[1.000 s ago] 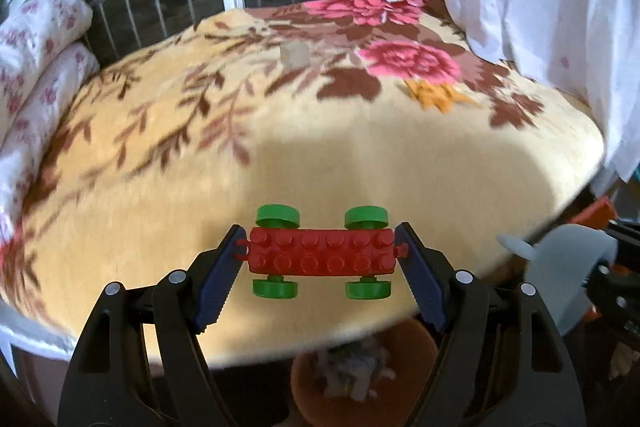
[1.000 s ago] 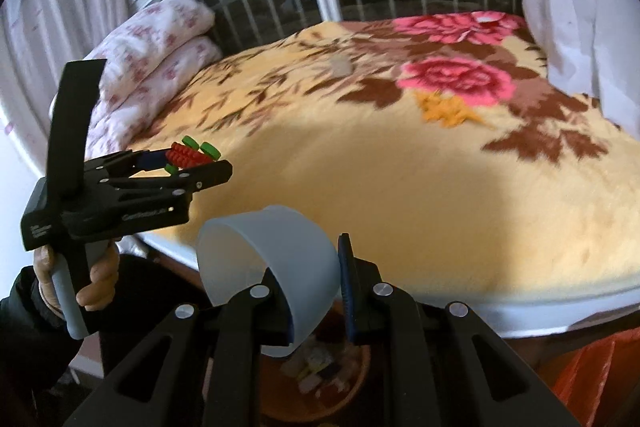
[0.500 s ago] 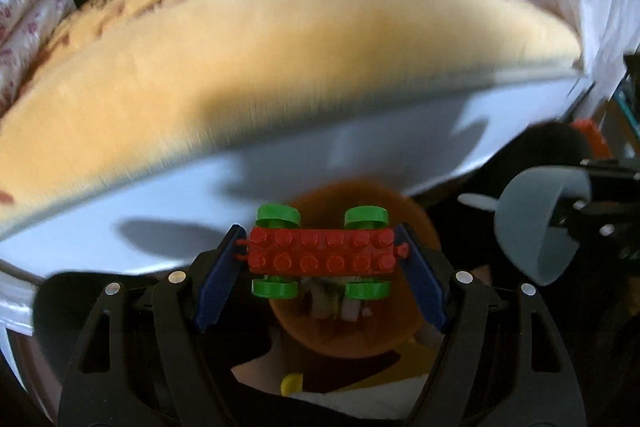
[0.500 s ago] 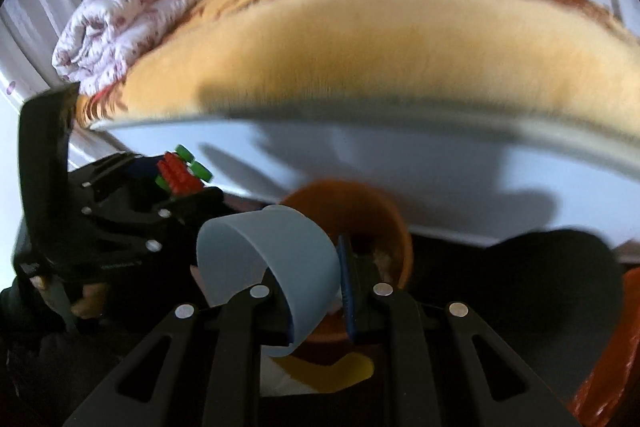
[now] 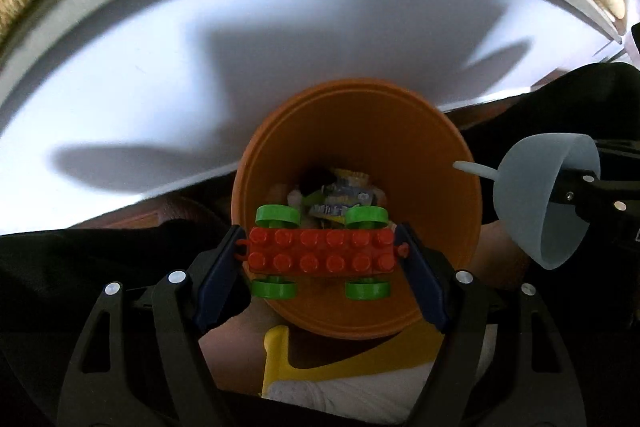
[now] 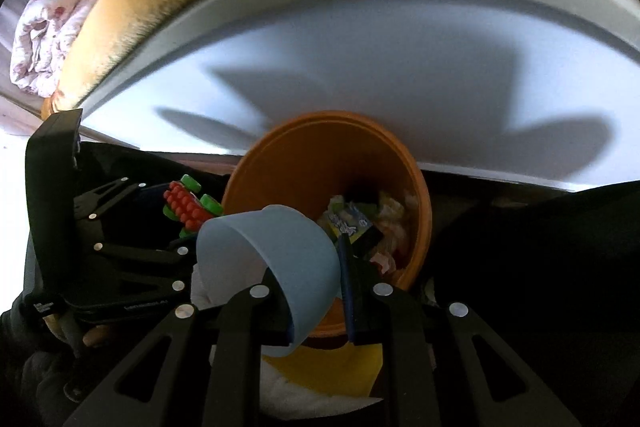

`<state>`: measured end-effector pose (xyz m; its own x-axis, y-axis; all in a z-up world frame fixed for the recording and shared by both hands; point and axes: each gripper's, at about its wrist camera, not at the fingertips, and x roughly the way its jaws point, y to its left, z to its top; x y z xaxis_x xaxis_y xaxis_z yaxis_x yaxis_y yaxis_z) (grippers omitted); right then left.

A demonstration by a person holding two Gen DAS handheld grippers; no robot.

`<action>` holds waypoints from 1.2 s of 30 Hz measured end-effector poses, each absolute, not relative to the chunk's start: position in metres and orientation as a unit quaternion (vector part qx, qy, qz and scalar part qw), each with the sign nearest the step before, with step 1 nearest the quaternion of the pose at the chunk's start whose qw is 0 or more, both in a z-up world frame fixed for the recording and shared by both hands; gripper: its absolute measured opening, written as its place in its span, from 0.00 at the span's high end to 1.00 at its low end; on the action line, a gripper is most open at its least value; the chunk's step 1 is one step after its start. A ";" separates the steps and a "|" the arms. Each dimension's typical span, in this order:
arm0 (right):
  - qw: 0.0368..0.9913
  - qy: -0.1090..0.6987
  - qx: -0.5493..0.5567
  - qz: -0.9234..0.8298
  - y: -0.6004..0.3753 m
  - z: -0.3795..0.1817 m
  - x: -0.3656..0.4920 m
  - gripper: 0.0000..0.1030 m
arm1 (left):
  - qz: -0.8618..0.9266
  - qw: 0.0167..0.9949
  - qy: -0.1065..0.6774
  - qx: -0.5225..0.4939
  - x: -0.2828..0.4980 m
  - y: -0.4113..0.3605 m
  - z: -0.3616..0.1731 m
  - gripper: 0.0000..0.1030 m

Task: Collect trash
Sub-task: 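Lower both held items into the orange bucket and open both tools, then raise both open tools back over the bed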

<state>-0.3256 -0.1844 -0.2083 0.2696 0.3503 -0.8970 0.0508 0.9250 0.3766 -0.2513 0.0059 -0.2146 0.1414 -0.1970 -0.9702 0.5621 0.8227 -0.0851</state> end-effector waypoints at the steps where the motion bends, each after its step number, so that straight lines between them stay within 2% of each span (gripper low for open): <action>1: 0.777 0.598 0.169 0.096 -0.184 -0.210 -0.324 0.84 | -0.256 0.738 0.606 0.152 -0.250 0.005 -0.217 0.28; 4: 0.773 0.603 0.172 0.094 -0.185 -0.215 -0.319 0.84 | -0.254 0.733 0.611 0.156 -0.250 0.005 -0.222 0.28; 6: 0.772 0.605 0.172 0.091 -0.185 -0.217 -0.316 0.80 | -0.251 0.730 0.615 0.161 -0.244 0.001 -0.226 0.28; 7: 0.772 0.606 0.172 0.088 -0.186 -0.219 -0.315 0.66 | -0.249 0.728 0.618 0.162 -0.244 -0.002 -0.229 0.27; 8: 0.772 0.606 0.172 0.086 -0.186 -0.220 -0.314 0.47 | -0.247 0.726 0.621 0.162 -0.244 -0.003 -0.231 0.25; 9: 0.774 0.604 0.172 0.082 -0.187 -0.220 -0.314 0.44 | -0.246 0.723 0.625 0.163 -0.243 -0.003 -0.233 0.22; 18: 0.781 0.592 0.184 0.075 -0.195 -0.212 -0.321 0.43 | -0.244 0.721 0.629 0.158 -0.245 0.002 -0.238 0.21; 25: 0.795 0.574 0.182 0.072 -0.201 -0.190 -0.334 0.43 | -0.255 0.728 0.621 0.141 -0.250 0.010 -0.218 0.21; 30: 0.835 0.522 0.148 0.088 -0.207 -0.128 -0.345 0.43 | -0.296 0.743 0.588 0.120 -0.258 0.016 -0.173 0.21; 36: 0.888 0.446 0.078 0.078 -0.241 -0.047 -0.322 0.39 | -0.326 0.794 0.499 0.118 -0.262 0.017 -0.100 0.21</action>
<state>-0.3223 -0.2408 -0.0469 0.5905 0.2088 -0.7796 -0.0696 0.9755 0.2086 -0.2621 0.0172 -0.1001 0.2902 -0.3997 -0.8695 0.6358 0.7596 -0.1370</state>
